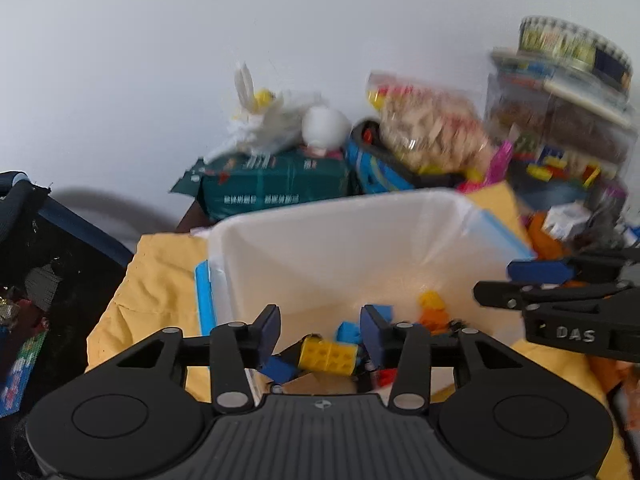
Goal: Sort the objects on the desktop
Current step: 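Carry both yellow bricks over the white bin and open both tools, then grasp the green brick with the right tool while the left tool grasps the red brick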
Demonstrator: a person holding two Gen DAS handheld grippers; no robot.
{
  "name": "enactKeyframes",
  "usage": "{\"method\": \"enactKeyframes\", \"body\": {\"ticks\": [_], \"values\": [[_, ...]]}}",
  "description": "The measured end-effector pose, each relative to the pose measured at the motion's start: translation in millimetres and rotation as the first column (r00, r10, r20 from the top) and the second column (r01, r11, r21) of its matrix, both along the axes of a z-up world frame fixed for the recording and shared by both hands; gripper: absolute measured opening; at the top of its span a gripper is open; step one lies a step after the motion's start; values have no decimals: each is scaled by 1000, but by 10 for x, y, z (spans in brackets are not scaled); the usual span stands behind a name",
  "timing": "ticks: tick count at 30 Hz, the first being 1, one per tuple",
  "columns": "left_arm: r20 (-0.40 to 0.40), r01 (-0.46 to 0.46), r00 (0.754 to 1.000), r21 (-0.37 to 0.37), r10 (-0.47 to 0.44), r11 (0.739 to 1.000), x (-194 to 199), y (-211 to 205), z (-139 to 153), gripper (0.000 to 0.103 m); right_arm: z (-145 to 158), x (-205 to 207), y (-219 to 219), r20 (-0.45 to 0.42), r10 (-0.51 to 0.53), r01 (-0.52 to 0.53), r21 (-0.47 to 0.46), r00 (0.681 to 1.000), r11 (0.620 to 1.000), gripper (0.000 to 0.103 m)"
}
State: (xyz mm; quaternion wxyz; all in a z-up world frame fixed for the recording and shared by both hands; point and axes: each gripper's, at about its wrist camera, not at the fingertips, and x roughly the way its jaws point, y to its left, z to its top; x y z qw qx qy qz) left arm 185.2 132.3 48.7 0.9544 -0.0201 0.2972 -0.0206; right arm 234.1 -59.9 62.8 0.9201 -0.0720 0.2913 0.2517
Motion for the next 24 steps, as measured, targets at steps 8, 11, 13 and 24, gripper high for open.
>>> {"method": "enactKeyframes", "body": {"ticks": [8,11,13,24], "values": [[62,65,996,105,-71,992,-678,-238,-28,62,-106,-459,-229,31,43,-43,-17,999,999,51],[19,88,996,147,-92,985,-819,-307,-141,63,-326,-583,-261,-17,92,-93,-73,996,993,51],[-17,115,993,126,-114,985,-877,-299,-255,63,-480,-616,-240,-63,125,-130,-93,990,987,50],[-187,68,981,133,-43,989,-1039,-185,-789,63,-908,-686,513,-138,372,-391,-155,918,907,50]]}}
